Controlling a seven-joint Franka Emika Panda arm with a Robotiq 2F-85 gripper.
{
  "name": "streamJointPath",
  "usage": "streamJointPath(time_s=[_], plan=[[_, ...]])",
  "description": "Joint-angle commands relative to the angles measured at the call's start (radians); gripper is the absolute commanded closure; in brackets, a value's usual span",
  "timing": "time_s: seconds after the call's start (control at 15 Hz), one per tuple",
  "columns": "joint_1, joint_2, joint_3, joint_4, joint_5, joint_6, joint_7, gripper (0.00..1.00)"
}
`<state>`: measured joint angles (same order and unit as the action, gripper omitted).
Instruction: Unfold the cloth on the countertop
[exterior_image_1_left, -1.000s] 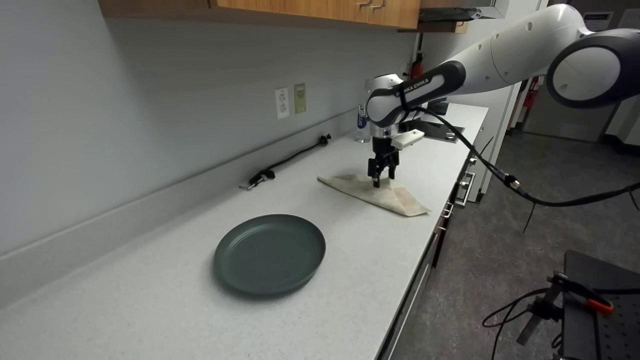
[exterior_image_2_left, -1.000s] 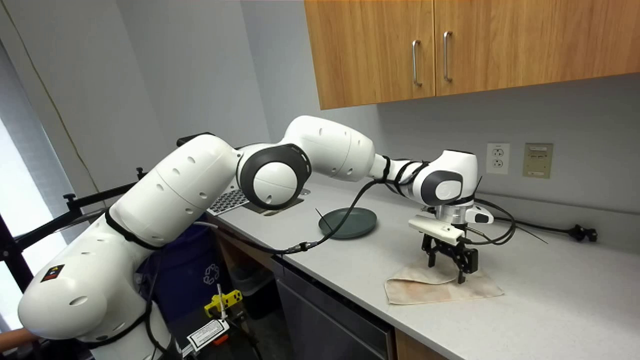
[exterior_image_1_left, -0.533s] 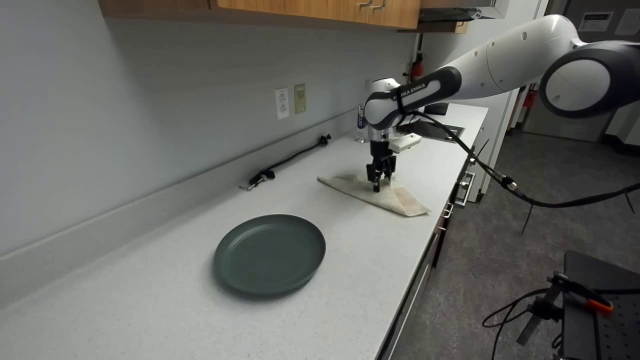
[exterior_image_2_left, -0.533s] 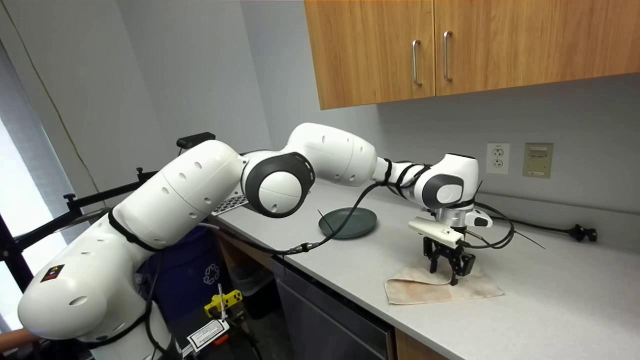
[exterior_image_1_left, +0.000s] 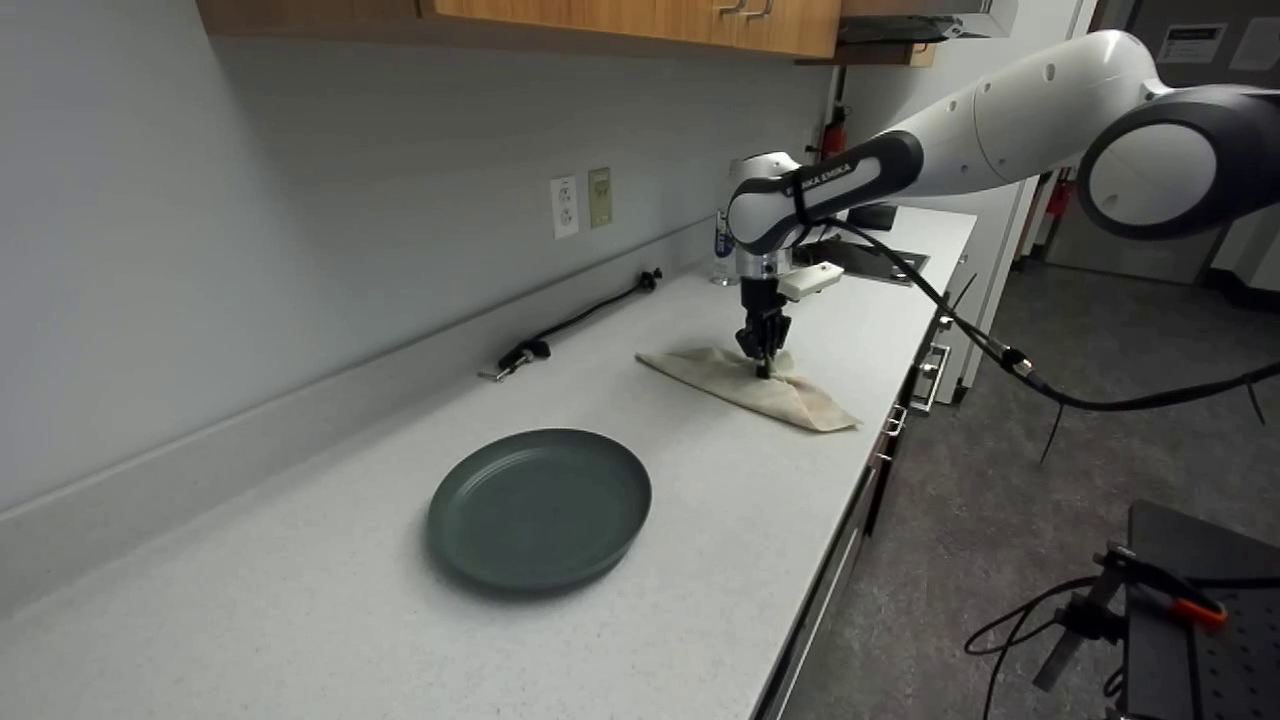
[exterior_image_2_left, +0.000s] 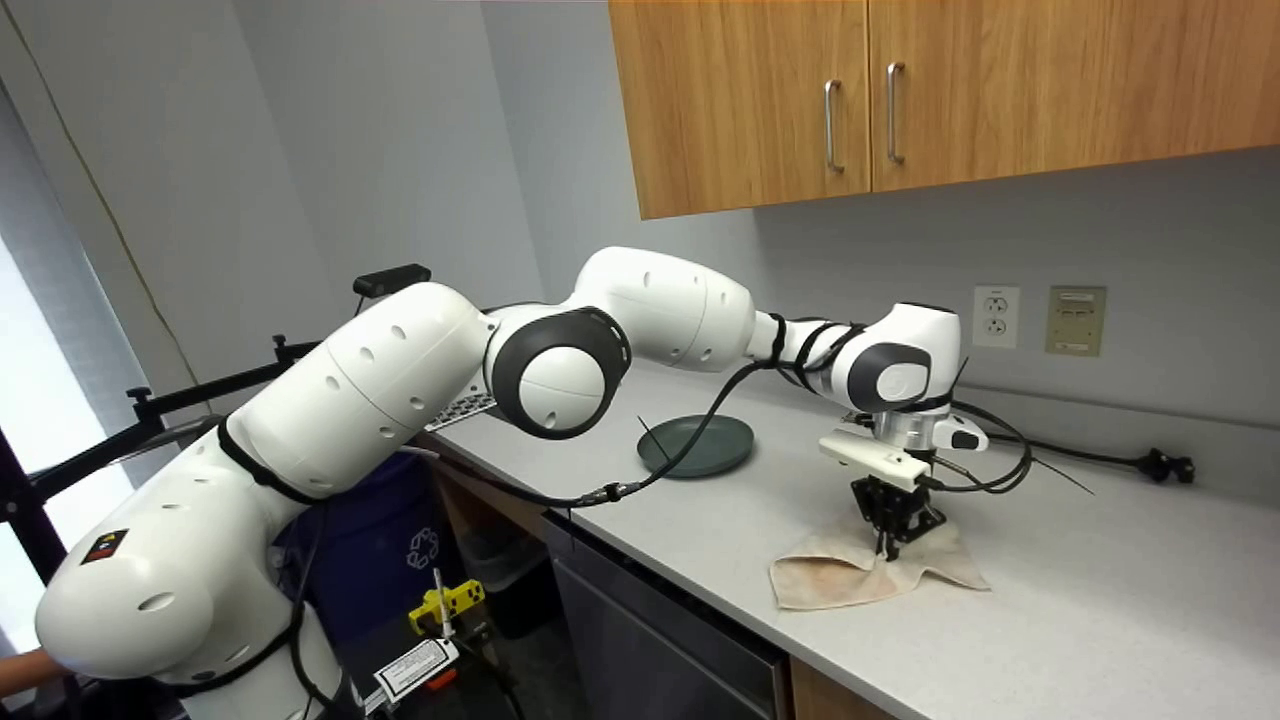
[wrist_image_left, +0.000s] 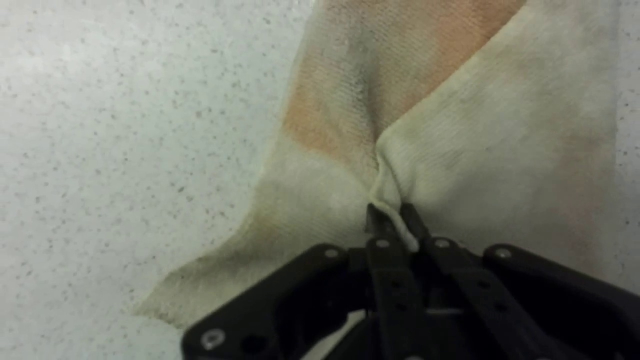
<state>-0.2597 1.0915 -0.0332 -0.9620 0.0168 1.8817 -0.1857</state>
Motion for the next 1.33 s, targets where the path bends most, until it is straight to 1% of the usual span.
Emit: streamJointPath(time_s=[0.0,0.07,0.13,0.33,0.6,0.67,0.73,0.87,0.93,1.0,1.13,1.2,1.27], plan=[[0.005,0.022,-0.010,0.053,0.002,-0.053,0.018,0.68],[0.005,0.021,-0.012,0.052,0.001,-0.054,0.021,0.67],[0.005,0.020,-0.014,0.051,0.000,-0.053,0.024,0.61],[0.012,0.017,-0.028,0.044,-0.012,-0.049,0.040,0.39],[0.014,0.006,-0.024,0.031,-0.014,-0.045,0.055,0.08],[0.013,0.005,-0.020,0.031,-0.010,-0.045,0.053,0.02],[0.013,0.010,-0.021,0.041,-0.005,-0.051,0.051,0.00],[0.015,0.011,-0.020,0.042,-0.004,-0.050,0.052,0.00],[0.014,0.010,-0.019,0.043,-0.003,-0.049,0.052,0.07],[0.012,0.010,-0.017,0.043,0.000,-0.047,0.049,0.19],[0.008,0.011,-0.012,0.048,0.007,-0.049,0.045,0.34],[0.008,0.011,-0.012,0.049,0.007,-0.050,0.045,0.44],[0.010,0.011,-0.012,0.051,0.006,-0.050,0.046,0.51]])
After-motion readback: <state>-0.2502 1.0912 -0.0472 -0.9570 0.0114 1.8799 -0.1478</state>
